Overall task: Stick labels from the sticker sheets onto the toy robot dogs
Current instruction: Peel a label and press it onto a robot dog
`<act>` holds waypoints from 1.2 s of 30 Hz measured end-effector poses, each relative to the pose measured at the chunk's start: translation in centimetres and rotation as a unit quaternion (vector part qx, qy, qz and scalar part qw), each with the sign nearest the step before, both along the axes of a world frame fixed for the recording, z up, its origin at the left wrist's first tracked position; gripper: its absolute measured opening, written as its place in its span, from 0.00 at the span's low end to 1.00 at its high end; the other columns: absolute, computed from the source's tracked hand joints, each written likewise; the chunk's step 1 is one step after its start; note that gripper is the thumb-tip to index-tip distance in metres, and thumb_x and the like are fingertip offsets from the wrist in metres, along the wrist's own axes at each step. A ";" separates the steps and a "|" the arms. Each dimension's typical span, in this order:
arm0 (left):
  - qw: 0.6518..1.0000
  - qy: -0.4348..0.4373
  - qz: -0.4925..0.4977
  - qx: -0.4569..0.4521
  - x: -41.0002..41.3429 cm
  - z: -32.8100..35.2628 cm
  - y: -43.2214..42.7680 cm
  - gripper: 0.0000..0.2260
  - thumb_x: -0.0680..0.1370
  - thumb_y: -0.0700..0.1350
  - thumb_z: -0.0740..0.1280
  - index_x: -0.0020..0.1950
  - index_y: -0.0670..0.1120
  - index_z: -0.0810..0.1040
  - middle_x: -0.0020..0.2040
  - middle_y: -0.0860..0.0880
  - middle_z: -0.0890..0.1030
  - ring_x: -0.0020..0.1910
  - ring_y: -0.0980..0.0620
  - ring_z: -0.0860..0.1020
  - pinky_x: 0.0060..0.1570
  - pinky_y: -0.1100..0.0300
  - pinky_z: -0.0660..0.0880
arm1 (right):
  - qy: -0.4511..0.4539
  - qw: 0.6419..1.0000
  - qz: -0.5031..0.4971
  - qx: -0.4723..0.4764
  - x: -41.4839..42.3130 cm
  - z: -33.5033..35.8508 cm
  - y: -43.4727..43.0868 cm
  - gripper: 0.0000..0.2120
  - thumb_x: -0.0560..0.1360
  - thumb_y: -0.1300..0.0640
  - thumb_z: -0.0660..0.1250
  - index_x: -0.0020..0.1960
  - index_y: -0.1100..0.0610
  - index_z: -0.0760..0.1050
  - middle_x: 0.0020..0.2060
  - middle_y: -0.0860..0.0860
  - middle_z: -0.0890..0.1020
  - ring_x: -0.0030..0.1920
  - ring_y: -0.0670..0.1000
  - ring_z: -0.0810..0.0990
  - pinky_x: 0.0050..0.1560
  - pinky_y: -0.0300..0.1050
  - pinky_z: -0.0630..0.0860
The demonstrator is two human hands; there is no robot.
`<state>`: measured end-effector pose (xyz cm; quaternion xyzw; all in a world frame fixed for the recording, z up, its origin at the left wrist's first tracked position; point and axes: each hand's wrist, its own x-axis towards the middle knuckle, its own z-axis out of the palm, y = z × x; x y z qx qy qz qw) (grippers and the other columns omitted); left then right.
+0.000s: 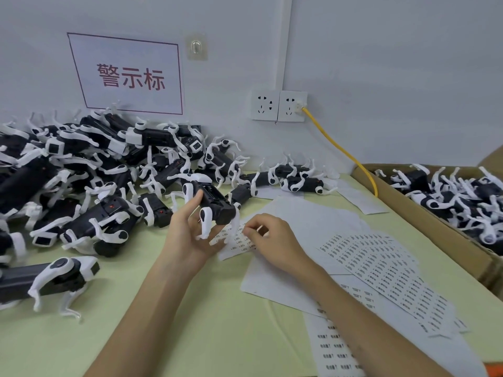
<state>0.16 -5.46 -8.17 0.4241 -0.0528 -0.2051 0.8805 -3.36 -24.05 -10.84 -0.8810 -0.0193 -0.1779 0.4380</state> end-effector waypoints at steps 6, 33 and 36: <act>0.997 0.021 -0.045 -0.057 0.1 0.1 0.2 0.15 0.77 0.57 0.72 0.49 0.46 0.88 0.56 0.47 0.86 0.49 0.44 0.86 0.61 0.42 0.76 | 0.016 0.996 0.059 0.067 -0.3 0.9 0.0 0.11 0.79 0.58 0.71 0.41 0.46 0.81 0.36 0.36 0.83 0.37 0.39 0.77 0.42 0.37 0.74; 0.991 0.058 -0.092 -0.078 0.5 -0.3 0.1 0.18 0.78 0.58 0.70 0.55 0.44 0.87 0.57 0.46 0.86 0.53 0.41 0.84 0.59 0.41 0.78 | -0.042 0.989 0.106 0.097 -0.6 1.6 -0.6 0.10 0.78 0.64 0.71 0.44 0.50 0.83 0.39 0.43 0.84 0.35 0.44 0.77 0.43 0.40 0.75; 0.991 0.052 -0.094 -0.079 0.5 -0.2 0.2 0.18 0.79 0.58 0.69 0.53 0.44 0.88 0.56 0.46 0.86 0.52 0.42 0.84 0.64 0.43 0.75 | -0.048 0.989 0.101 0.099 -0.6 1.6 -0.6 0.11 0.78 0.63 0.72 0.44 0.47 0.82 0.39 0.43 0.85 0.34 0.43 0.77 0.42 0.39 0.75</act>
